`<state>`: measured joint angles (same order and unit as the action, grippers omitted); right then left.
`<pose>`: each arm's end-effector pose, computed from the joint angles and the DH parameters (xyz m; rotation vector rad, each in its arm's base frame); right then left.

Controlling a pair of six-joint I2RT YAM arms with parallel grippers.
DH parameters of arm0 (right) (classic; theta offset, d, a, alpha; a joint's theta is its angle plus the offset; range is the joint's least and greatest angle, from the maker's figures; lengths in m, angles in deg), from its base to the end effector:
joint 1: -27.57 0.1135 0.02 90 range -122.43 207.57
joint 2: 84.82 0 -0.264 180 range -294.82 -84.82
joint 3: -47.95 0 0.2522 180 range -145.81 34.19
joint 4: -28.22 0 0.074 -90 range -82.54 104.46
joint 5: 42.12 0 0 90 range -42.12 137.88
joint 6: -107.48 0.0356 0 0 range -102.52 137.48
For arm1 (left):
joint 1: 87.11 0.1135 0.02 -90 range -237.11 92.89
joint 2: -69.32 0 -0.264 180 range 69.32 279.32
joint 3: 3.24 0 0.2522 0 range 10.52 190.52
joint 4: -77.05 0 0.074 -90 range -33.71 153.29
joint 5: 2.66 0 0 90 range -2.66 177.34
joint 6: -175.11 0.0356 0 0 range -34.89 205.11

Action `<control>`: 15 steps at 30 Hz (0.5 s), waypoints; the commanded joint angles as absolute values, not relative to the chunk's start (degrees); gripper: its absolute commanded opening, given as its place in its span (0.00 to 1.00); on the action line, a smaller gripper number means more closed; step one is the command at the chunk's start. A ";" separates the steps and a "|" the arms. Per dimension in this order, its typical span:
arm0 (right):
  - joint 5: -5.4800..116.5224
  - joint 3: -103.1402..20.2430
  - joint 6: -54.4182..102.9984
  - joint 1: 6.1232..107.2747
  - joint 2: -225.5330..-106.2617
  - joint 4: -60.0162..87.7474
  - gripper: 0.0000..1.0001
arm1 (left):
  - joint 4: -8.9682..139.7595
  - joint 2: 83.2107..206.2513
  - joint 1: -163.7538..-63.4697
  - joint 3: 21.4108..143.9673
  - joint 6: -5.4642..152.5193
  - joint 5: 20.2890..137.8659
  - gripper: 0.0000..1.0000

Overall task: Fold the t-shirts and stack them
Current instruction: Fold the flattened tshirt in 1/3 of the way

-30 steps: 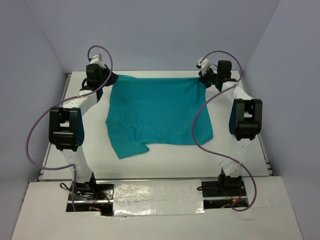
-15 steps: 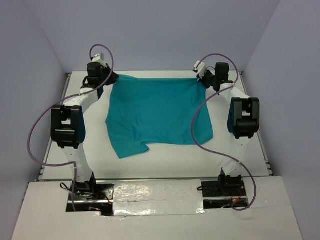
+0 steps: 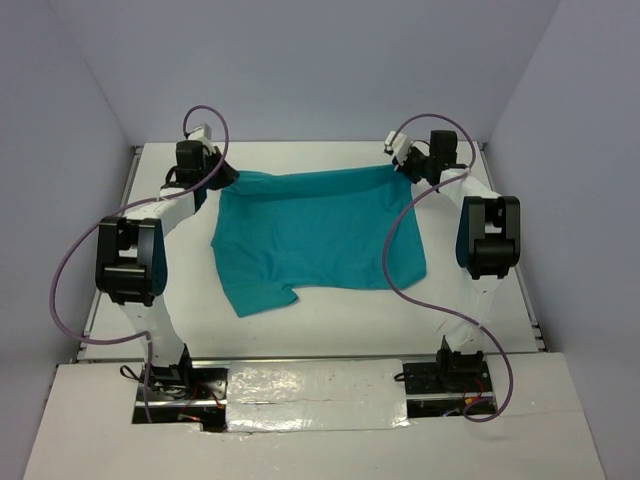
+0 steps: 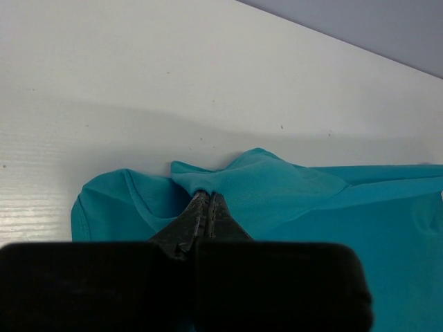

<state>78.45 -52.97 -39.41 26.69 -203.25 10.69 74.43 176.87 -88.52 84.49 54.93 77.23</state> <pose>0.4721 0.0109 0.2097 -1.2301 1.6872 -0.0247 0.4374 -0.0170 0.2381 -0.3805 1.9579 -0.5320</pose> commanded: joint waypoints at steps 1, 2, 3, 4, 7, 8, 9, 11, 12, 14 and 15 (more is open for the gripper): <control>77.50 -53.79 -41.15 27.04 -201.62 9.28 0.07 | 75.69 173.13 -89.04 83.91 56.01 76.97 0.00; 76.98 -54.40 -41.23 27.22 -201.97 8.49 0.07 | 75.68 172.95 -89.13 83.65 56.02 77.14 0.00; 76.71 -54.76 -41.24 27.22 -202.58 8.05 0.07 | 75.77 172.34 -89.31 83.21 56.02 77.40 0.00; 76.71 -54.93 -41.50 27.22 -202.68 7.70 0.07 | 75.95 172.16 -89.40 82.42 56.02 77.49 0.00; 76.09 -54.50 -42.28 27.22 -202.85 7.34 0.07 | 76.21 170.84 -89.48 80.93 55.58 77.50 0.00; 75.92 -54.58 -42.38 27.22 -203.03 7.34 0.07 | 76.30 170.49 -89.66 80.57 55.58 77.58 0.00; 75.57 -54.67 -42.47 27.22 -203.20 7.17 0.07 | 76.30 169.96 -89.75 80.22 55.49 77.58 0.00; 75.13 -55.28 -42.03 27.22 -203.47 7.08 0.07 | 75.95 169.70 -89.92 79.69 55.40 77.50 0.00; 74.69 -55.46 -41.77 27.22 -203.73 6.99 0.07 | 75.69 169.61 -90.27 79.60 55.57 77.49 0.00; 74.16 -56.16 -41.50 27.31 -203.99 6.82 0.07 | 75.51 169.26 -90.63 78.73 55.58 77.85 0.00; 73.72 -56.43 -41.50 27.31 -204.34 6.55 0.07 | 75.60 169.00 -90.80 78.11 55.40 77.85 0.00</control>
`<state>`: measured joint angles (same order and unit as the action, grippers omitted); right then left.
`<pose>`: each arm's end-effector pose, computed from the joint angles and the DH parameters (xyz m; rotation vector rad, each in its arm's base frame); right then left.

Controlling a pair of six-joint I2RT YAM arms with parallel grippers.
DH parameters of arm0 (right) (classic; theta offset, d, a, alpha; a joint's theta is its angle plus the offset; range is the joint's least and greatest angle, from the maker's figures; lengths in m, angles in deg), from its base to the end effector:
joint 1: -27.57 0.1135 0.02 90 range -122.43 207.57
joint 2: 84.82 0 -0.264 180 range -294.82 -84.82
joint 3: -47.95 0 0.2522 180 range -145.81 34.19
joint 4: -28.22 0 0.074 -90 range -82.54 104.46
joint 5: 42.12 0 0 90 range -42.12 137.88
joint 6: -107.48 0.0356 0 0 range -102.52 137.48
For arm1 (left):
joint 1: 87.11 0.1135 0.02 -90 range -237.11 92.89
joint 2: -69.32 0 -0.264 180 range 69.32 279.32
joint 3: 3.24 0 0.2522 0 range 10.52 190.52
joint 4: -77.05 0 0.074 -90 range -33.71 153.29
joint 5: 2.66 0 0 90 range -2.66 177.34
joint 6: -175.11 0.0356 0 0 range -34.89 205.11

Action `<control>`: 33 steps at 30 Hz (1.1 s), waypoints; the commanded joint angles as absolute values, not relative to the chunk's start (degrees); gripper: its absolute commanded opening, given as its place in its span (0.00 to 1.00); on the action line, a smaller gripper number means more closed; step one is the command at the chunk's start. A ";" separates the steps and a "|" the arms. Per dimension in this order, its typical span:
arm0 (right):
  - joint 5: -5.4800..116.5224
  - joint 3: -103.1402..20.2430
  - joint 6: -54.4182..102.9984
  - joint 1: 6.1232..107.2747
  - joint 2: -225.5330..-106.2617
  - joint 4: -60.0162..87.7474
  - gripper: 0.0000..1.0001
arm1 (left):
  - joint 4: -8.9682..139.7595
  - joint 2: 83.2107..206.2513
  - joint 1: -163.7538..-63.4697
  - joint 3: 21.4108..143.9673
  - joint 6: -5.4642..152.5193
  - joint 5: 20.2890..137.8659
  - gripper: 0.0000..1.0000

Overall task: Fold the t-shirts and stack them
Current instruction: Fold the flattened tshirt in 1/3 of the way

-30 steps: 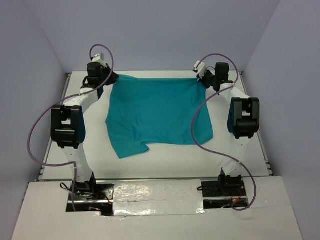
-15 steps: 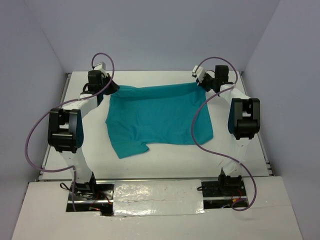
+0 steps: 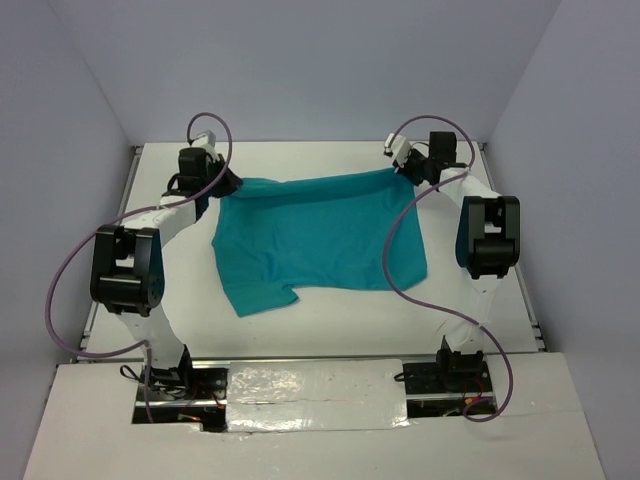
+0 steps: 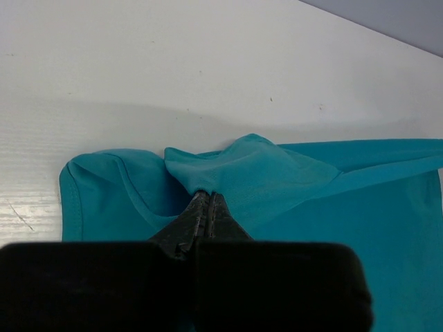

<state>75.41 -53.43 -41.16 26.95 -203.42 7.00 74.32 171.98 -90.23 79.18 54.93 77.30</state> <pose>0.4701 0.0114 0.2050 -1.2594 1.7490 -0.0553 0.4139 -0.0288 0.2413 -0.3554 1.9750 -0.5487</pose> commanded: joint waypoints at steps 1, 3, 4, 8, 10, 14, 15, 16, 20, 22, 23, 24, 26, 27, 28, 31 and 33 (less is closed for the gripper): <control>73.46 -56.78 -41.59 27.31 -204.52 6.38 0.07 | 75.60 168.91 -90.89 77.76 55.40 78.11 0.00; 73.19 -56.78 -41.76 27.31 -204.79 6.11 0.07 | 75.25 168.82 -91.07 77.23 55.31 78.55 0.00; 72.93 -56.69 -42.11 27.22 -204.79 6.02 0.07 | 74.98 168.90 -91.07 77.14 55.31 78.81 0.00; 72.75 -56.78 -43.08 27.31 -204.88 4.53 0.08 | 74.89 168.64 -91.42 76.26 55.14 79.25 0.00; 72.84 -56.17 -43.78 27.31 -204.61 3.92 0.09 | 74.54 168.64 -91.59 76.09 55.31 79.52 0.00; 73.02 -54.68 -45.45 27.22 -203.47 3.04 0.11 | 73.84 169.25 -91.95 76.35 55.58 79.96 0.00; 72.93 -54.06 -45.98 27.31 -203.21 3.12 0.11 | 73.40 169.43 -92.03 76.61 55.66 80.04 0.00; 72.93 -53.88 -46.07 27.31 -203.03 3.21 0.12 | 73.14 169.69 -92.21 76.79 55.75 80.04 0.00; 72.75 -53.62 -46.60 27.31 -202.85 2.59 0.12 | 71.73 170.84 -92.82 77.49 56.19 80.22 0.00; 72.58 -53.70 -46.77 27.31 -202.94 2.25 0.13 | 71.20 171.19 -93.09 77.67 56.37 80.48 0.00; 72.49 -53.71 -47.03 28.79 -202.94 2.07 0.13 | 70.94 171.19 -93.18 77.58 56.45 80.66 0.00; 72.40 -53.62 -47.12 28.80 -202.94 2.07 0.14 | 70.76 171.28 -93.35 77.49 56.54 80.92 0.00; 72.31 -53.36 -47.30 28.89 -202.77 1.98 0.15 | 70.33 171.45 -93.62 77.32 56.45 80.92 0.00; 72.31 -53.27 -47.56 28.89 -202.68 1.81 0.16 | 70.24 171.54 -93.70 77.14 56.37 81.01 0.00; 72.23 -53.09 -47.65 28.98 -202.50 1.63 0.17 | 69.89 171.72 -93.79 77.14 56.37 81.10 0.00; 71.96 -52.56 -48.27 28.98 -202.15 0.93 0.22 | 68.92 172.15 -93.88 76.97 56.02 81.98 0.03; 71.79 -52.74 -48.44 28.98 -202.06 0.05 0.26 | 67.52 172.59 -93.88 77.75 55.75 82.24 0.07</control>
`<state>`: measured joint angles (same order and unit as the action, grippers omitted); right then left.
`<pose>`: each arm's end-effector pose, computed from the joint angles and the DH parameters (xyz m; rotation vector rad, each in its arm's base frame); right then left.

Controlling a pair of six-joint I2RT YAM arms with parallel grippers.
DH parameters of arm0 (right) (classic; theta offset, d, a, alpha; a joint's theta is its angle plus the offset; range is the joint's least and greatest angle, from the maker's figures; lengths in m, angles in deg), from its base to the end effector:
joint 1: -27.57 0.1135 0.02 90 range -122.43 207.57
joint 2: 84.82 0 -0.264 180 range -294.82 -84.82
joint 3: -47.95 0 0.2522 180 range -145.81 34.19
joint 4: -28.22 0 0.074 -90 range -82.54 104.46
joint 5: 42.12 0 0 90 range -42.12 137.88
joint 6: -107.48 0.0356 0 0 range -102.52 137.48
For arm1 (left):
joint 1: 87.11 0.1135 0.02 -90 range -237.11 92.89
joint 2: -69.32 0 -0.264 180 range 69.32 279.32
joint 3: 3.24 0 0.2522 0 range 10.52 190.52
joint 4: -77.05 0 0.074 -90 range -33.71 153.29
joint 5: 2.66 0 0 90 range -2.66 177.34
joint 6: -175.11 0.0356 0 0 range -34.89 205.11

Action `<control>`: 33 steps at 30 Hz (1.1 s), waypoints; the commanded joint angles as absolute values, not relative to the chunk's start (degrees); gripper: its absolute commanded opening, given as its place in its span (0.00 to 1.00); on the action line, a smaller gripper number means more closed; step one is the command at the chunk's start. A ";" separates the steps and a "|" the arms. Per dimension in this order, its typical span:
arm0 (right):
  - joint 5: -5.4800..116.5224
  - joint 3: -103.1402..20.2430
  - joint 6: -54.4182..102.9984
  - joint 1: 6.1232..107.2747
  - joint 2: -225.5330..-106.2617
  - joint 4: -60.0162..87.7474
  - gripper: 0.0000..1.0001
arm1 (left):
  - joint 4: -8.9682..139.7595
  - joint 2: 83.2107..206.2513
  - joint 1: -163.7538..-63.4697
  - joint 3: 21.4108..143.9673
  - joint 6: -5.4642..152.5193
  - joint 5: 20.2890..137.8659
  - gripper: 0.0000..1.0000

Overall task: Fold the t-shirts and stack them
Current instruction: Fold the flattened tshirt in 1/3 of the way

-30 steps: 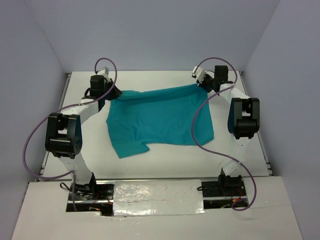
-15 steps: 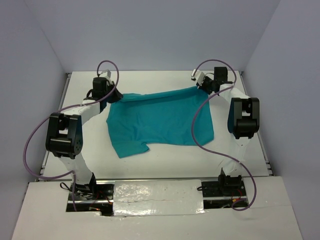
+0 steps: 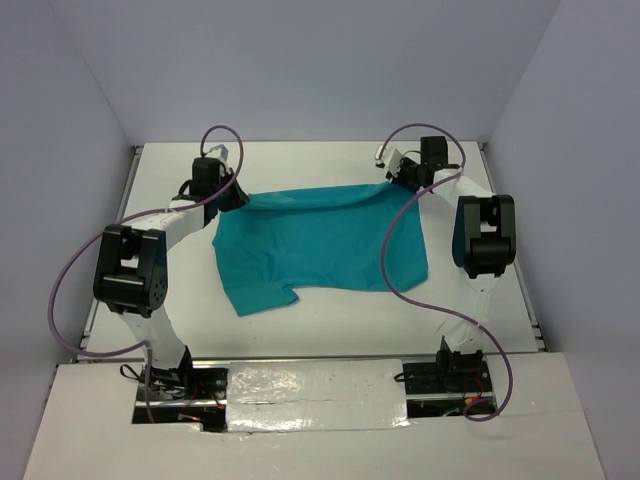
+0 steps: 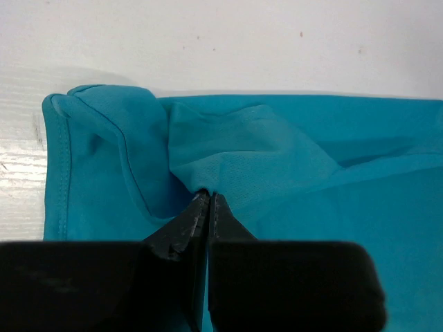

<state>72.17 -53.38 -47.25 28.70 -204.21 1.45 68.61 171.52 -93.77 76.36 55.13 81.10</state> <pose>0.4644 0.0238 0.1903 -1.3990 1.7877 -0.0820 0.3992 -0.0505 0.2182 -0.3692 2.1168 -0.4928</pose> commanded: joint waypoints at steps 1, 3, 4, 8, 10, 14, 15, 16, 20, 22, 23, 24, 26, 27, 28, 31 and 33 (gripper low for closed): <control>71.44 -52.83 -48.36 28.98 -202.06 -0.04 0.28 | 66.99 173.21 -93.88 78.02 55.75 82.24 0.15; 70.91 -53.18 -48.00 28.98 -202.15 -0.74 0.31 | 64.79 173.74 -93.97 79.42 55.31 82.50 0.23; 70.30 -53.26 -48.09 28.98 -202.06 -1.01 0.32 | 63.48 174.09 -94.05 79.86 55.23 82.50 0.30; 69.77 -51.87 -49.31 28.63 -200.49 -2.67 0.38 | 59.96 173.48 -93.97 81.10 54.96 82.77 0.46; 69.68 -50.90 -49.76 28.02 -198.38 -3.47 0.42 | 59.60 171.82 -94.06 80.49 55.40 82.68 0.55; 72.65 -48.70 -49.41 23.98 -194.07 -5.83 0.59 | 60.21 167.33 -93.97 78.99 55.40 82.86 0.61; 73.97 -48.26 -49.50 23.19 -191.45 -7.49 0.61 | 60.39 166.19 -93.88 78.73 55.40 82.77 0.61; 75.11 -47.91 -50.19 22.57 -190.04 -8.64 0.62 | 60.30 163.92 -93.88 78.38 55.31 82.86 0.61; 79.60 -47.55 -50.12 20.81 -184.75 -14.18 0.68 | 60.30 157.23 -93.88 76.97 55.49 82.16 0.80; 83.11 -48.69 -46.27 20.72 -184.05 -17.17 0.66 | 60.48 153.36 -93.53 75.48 55.23 81.28 0.81; 84.43 -49.74 -44.68 20.98 -184.31 -18.05 0.62 | 60.57 152.22 -93.53 74.69 54.88 80.67 0.81; 85.83 -50.10 -42.40 21.94 -184.74 -18.58 0.60 | 60.83 149.86 -93.27 73.90 54.44 79.96 0.81; 86.55 -50.37 -34.94 23.08 -185.36 -15.89 0.52 | 60.66 147.65 -93.00 71.26 53.38 78.56 0.77; 86.03 -50.89 -28.21 24.22 -185.97 -14.12 0.46 | 60.39 145.46 -93.00 69.08 52.77 77.94 0.74; 84.63 -52.02 -24.14 25.02 -186.85 -12.45 0.43 | 60.57 144.48 -92.91 67.92 51.63 77.41 0.70; 79.02 -60.60 -16.72 27.30 -195.96 -14.96 0.31 | 61.44 140.53 -92.47 62.65 49.17 76.18 0.61; 74.63 -63.88 -15.14 29.22 -199.15 -14.98 0.30 | 62.15 137.10 -92.21 58.87 47.33 76.52 0.60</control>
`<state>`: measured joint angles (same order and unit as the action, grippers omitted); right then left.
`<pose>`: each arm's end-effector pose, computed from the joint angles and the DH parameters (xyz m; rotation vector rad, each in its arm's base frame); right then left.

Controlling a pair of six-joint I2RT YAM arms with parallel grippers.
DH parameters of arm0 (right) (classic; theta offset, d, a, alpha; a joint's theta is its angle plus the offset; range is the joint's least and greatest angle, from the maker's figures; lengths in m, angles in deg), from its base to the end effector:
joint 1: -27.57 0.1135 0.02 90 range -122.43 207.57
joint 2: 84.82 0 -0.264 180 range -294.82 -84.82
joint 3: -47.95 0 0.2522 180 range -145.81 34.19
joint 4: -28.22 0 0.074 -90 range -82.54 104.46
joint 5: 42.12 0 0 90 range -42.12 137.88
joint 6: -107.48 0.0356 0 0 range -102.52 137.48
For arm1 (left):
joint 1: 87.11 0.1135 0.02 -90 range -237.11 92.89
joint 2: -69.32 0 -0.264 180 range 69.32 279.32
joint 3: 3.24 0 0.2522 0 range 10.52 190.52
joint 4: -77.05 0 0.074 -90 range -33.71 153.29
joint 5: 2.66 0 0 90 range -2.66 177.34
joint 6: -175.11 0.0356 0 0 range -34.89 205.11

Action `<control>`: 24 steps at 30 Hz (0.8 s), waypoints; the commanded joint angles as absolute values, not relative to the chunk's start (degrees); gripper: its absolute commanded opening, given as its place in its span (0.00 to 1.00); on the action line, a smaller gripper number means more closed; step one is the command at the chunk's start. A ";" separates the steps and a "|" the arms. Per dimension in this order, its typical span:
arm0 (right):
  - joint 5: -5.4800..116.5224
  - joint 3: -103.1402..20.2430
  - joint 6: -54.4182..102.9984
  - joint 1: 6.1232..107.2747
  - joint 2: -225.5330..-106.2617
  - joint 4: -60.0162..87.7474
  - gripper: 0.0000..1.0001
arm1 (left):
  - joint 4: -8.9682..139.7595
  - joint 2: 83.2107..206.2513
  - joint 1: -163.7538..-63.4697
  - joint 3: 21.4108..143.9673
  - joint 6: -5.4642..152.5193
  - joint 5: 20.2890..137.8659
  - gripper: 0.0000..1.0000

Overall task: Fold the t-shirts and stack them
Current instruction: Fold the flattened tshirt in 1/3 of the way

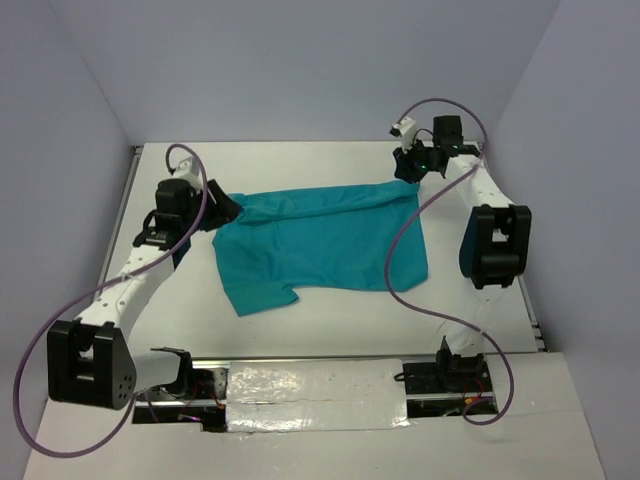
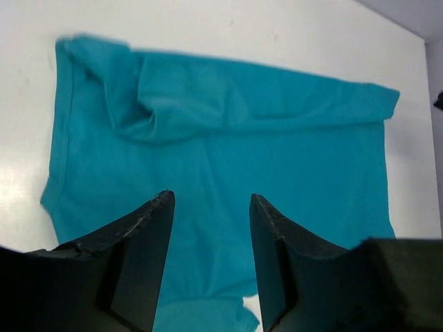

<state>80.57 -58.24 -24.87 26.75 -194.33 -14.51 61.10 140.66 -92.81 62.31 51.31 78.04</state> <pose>0.4323 0.0130 0.2729 -1.0329 1.9830 0.2759 0.2858 -0.0343 0.2978 -0.3771 1.9592 -0.6088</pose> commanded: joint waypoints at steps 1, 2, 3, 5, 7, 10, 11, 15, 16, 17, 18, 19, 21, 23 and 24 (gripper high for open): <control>73.82 -64.42 -14.78 29.24 -201.25 -14.98 0.30 | 62.32 135.87 -92.12 57.82 46.79 76.70 0.60; 72.94 -64.78 -14.43 29.24 -202.23 -14.63 0.29 | 62.41 133.33 -91.86 55.80 46.35 76.70 0.60; 72.06 -65.65 -14.34 29.24 -202.85 -14.72 0.29 | 62.33 132.18 -91.86 54.91 45.83 76.96 0.60; 69.60 -66.88 -15.21 29.24 -205.22 -16.20 0.29 | 61.89 128.94 -91.68 52.55 44.94 77.23 0.61; 67.93 -69.61 -15.92 29.24 -208.02 -19.09 0.29 | 61.45 126.38 -91.68 51.22 44.33 77.75 0.63; 65.65 -69.97 -16.54 29.24 -209.44 -20.52 0.29 | 59.87 123.83 -91.59 49.37 43.98 78.37 0.65; 64.94 -69.27 -16.54 29.42 -209.53 -20.52 0.29 | 59.60 123.38 -91.59 48.67 43.89 78.46 0.66; 61.69 -68.82 -16.36 29.24 -210.41 -21.66 0.30 | 58.99 121.97 -91.59 47.87 43.54 79.08 0.71; 60.98 -68.74 -16.28 29.24 -210.67 -21.84 0.29 | 58.81 121.80 -91.59 47.87 43.45 79.16 0.72; 60.19 -68.65 -16.27 29.24 -210.85 -22.36 0.30 | 59.07 121.80 -91.59 47.79 43.36 78.99 0.72; 60.01 -68.82 -16.27 29.15 -211.37 -23.58 0.29 | 59.16 121.80 -91.59 47.79 43.19 78.99 0.72; 59.92 -68.74 -16.36 29.24 -211.47 -24.20 0.30 | 59.34 121.88 -91.59 47.79 43.01 78.99 0.72; 59.75 -68.47 -16.63 29.15 -212.16 -25.17 0.30 | 59.77 122.15 -91.59 47.70 42.74 78.81 0.72; 59.92 -67.60 -16.63 29.15 -212.35 -26.06 0.31 | 60.48 122.58 -91.59 47.35 42.39 78.64 0.73; 59.83 -67.24 -16.71 29.15 -212.17 -25.80 0.31 | 60.65 122.76 -91.59 47.26 42.04 78.72 0.73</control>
<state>60.94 -66.76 -16.83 29.42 -211.73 -23.32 58.19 122.71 -92.00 47.49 43.90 78.52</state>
